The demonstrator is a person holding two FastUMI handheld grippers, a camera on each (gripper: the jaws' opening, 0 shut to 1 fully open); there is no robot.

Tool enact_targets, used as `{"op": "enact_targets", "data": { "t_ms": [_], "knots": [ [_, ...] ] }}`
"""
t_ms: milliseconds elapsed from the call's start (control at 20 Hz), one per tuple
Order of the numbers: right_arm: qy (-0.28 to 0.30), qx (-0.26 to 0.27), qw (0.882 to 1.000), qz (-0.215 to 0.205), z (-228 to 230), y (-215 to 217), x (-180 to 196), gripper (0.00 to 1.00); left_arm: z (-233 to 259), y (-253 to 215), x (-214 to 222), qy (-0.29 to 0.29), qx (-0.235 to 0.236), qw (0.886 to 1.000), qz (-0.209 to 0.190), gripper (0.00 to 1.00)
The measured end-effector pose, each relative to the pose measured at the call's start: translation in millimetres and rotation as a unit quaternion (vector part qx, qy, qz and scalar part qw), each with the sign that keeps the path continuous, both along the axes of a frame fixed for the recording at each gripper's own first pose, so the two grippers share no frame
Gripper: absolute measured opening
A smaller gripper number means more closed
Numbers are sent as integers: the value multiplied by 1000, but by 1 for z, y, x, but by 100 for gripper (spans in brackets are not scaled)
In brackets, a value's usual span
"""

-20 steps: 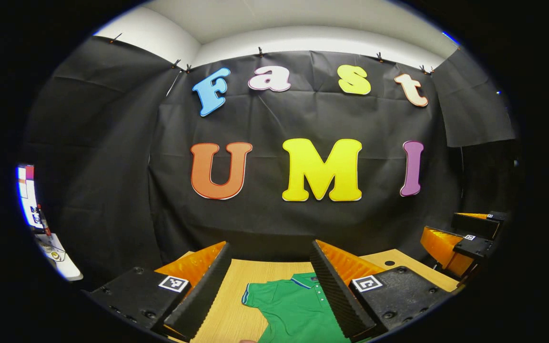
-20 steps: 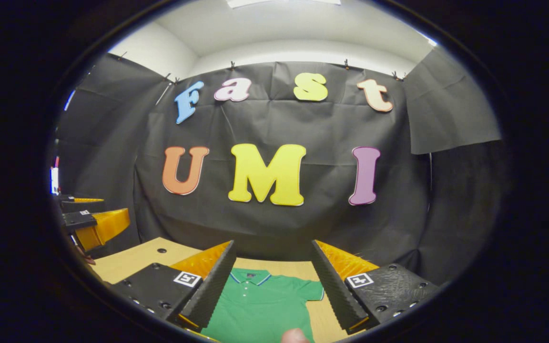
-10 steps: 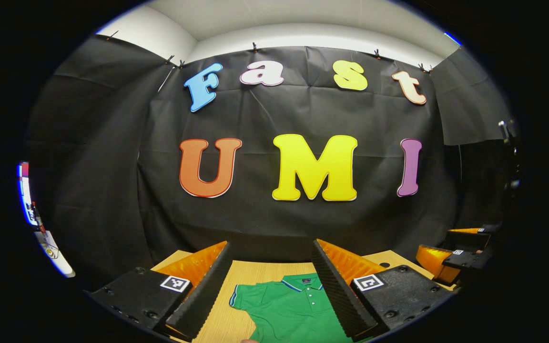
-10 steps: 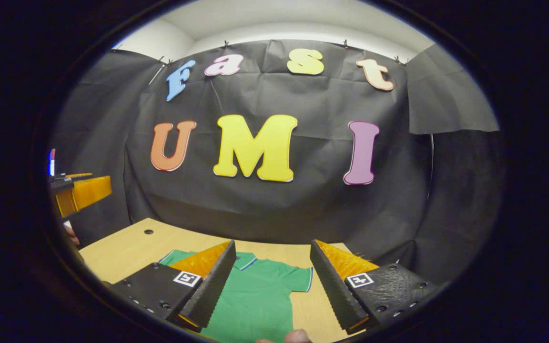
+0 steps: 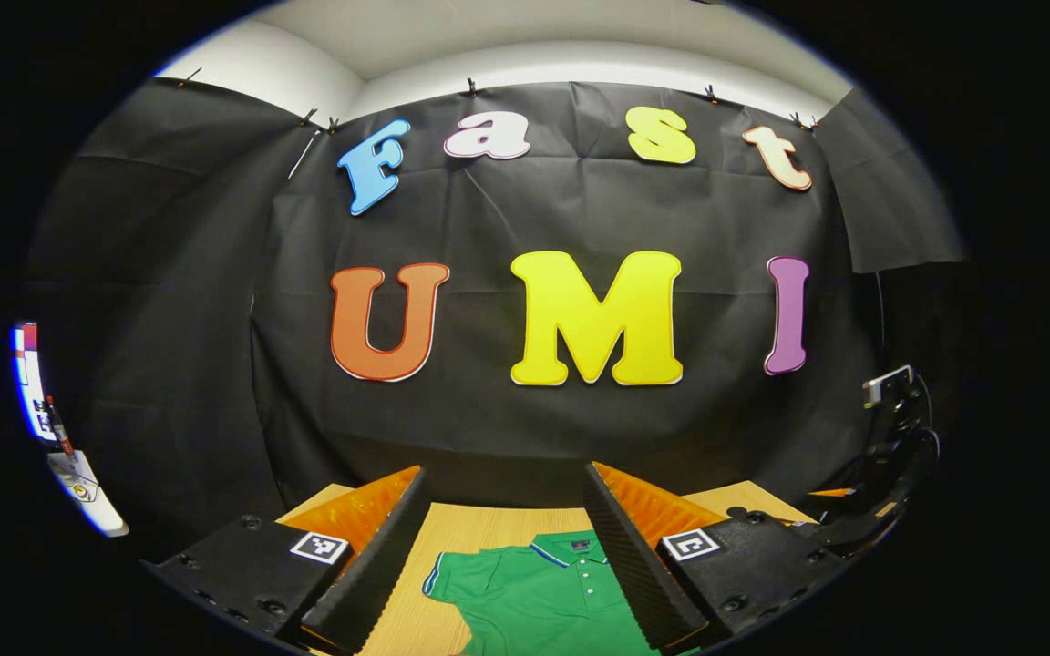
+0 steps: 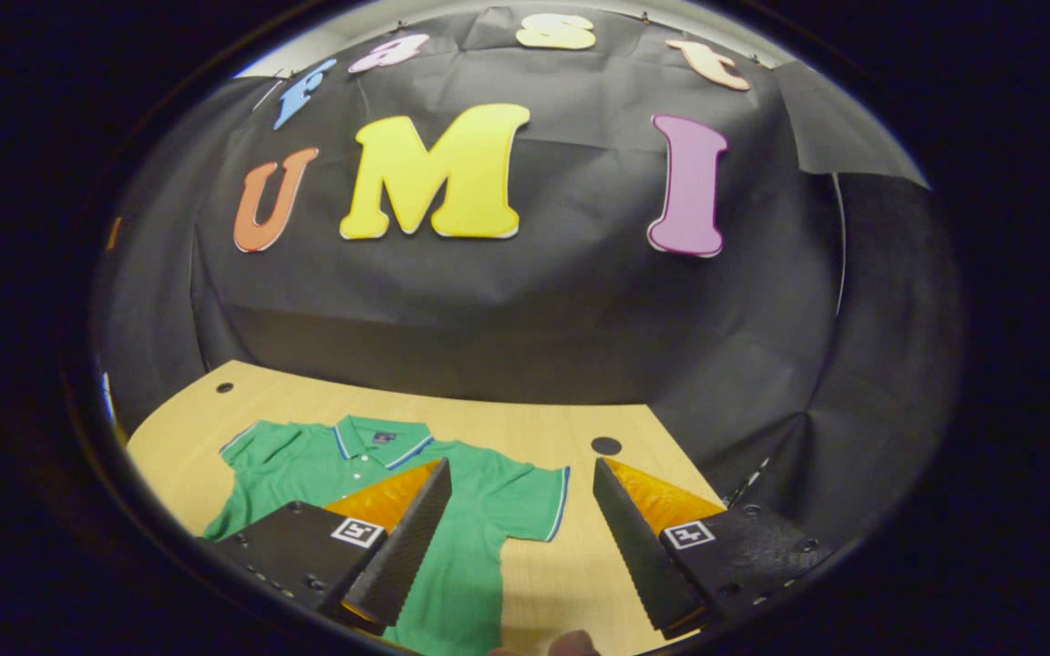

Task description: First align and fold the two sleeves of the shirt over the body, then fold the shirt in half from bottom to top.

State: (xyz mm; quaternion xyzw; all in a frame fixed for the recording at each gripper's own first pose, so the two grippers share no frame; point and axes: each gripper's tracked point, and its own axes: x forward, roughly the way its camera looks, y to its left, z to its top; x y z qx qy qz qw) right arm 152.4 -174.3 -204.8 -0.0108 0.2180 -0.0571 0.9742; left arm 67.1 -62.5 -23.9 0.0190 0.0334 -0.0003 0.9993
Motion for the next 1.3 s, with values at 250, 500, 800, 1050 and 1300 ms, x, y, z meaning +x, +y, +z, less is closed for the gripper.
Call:
{"op": "enact_targets", "data": {
  "t_ms": [250,500,800,1050,1300],
  "knots": [
    [55,-1,998,-2,-77,-33,49,95,-8,-11,13,11,6,1000,11,100],
    [98,41,994,-15,-142,-42,75,95,-14,-17,19,20,16,1000,15,100],
    [121,64,990,-26,-185,-49,87,95,-28,-20,21,40,31,999,18,100],
    [135,78,988,-18,-199,-48,87,83,-28,-25,22,40,41,998,15,100],
    [135,100,986,-13,-200,-46,84,40,-33,-29,22,47,33,998,14,100]
  ]
}}
